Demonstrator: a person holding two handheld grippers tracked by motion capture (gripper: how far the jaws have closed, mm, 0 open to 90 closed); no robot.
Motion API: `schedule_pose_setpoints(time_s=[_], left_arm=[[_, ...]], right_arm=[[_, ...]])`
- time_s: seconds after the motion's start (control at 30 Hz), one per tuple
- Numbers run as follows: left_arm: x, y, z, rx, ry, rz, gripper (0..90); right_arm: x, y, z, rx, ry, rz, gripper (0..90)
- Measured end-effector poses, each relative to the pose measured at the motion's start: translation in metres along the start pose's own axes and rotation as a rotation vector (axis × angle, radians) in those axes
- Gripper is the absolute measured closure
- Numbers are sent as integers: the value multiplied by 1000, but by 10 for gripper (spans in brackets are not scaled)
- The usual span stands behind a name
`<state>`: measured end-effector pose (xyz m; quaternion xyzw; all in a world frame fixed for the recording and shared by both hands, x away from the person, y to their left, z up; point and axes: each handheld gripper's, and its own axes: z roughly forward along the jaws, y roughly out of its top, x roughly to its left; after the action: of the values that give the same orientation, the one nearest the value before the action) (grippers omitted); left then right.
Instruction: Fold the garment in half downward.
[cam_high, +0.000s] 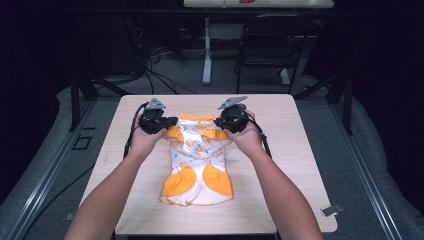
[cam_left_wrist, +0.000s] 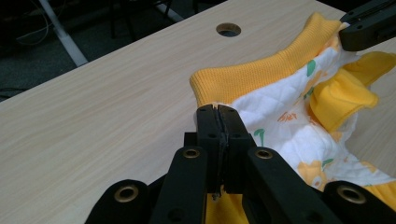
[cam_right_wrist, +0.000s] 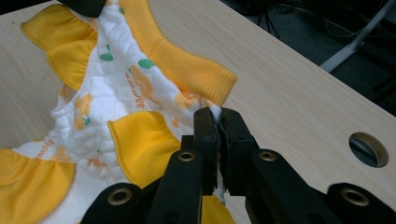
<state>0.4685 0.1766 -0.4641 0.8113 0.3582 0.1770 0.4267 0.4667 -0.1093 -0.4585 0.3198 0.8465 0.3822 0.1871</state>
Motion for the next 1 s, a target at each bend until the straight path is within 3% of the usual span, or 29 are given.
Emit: schedule_pose_setpoints(time_s=[0.67, 1.0], left_arm=[[-1, 20, -14, -61, 32, 23, 891], [-1, 20, -15, -61, 30, 40, 891]], right_arm=[[-2, 18, -14, -45, -31, -18, 860], [-2, 22, -19, -42, -48, -45, 860]])
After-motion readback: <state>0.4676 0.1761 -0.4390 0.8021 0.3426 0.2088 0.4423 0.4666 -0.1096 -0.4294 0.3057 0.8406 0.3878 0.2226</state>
